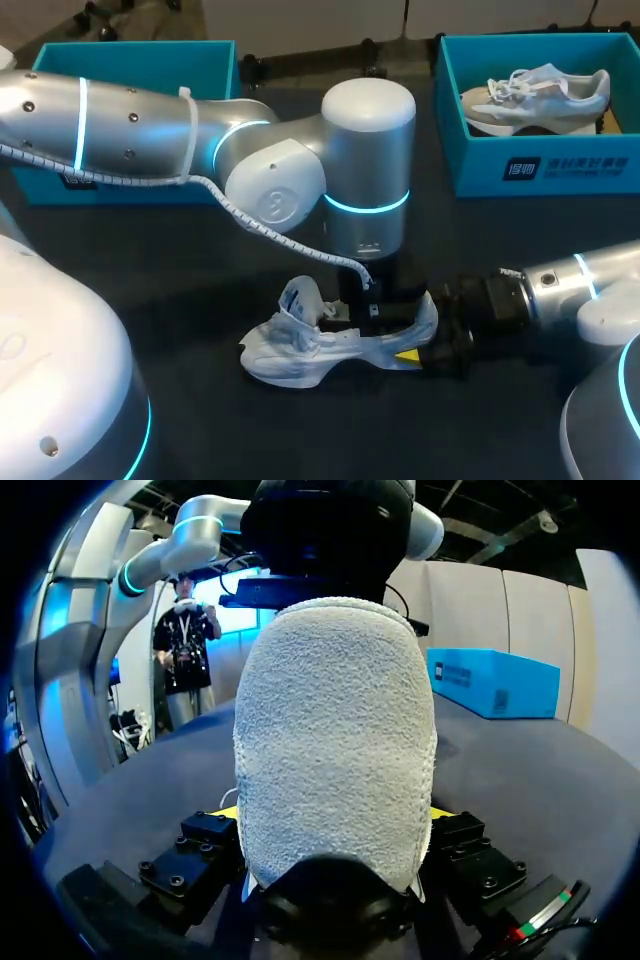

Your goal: Take the shoe out of the shoebox, open the shoe tongue, remove and reinsert the insole, then place the shoe into the shoebox

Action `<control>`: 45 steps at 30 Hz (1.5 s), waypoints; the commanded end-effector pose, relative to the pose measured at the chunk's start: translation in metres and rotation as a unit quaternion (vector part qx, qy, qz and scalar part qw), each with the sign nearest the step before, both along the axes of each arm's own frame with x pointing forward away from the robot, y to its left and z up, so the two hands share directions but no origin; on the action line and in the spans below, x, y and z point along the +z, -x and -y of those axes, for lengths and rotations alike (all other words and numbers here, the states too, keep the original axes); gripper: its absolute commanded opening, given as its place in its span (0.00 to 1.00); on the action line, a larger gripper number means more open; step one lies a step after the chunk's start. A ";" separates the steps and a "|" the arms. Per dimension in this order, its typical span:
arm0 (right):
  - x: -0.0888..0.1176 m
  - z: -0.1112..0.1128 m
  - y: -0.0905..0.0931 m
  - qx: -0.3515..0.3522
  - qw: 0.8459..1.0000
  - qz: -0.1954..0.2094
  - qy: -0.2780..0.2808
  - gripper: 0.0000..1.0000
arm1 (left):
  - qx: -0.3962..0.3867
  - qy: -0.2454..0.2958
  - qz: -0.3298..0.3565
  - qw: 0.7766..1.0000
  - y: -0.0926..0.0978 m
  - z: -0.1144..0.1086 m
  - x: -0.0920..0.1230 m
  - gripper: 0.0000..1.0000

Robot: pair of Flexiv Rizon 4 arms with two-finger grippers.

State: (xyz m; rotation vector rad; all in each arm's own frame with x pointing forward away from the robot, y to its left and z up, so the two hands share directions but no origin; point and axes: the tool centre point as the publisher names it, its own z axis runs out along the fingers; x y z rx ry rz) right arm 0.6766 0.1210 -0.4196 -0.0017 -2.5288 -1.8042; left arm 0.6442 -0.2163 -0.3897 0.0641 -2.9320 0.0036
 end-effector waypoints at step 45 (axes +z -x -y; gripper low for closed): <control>0.000 -0.001 0.000 0.000 1.000 0.000 0.002 0.00 | 0.067 -0.076 0.122 0.987 -0.042 0.004 -0.021 0.12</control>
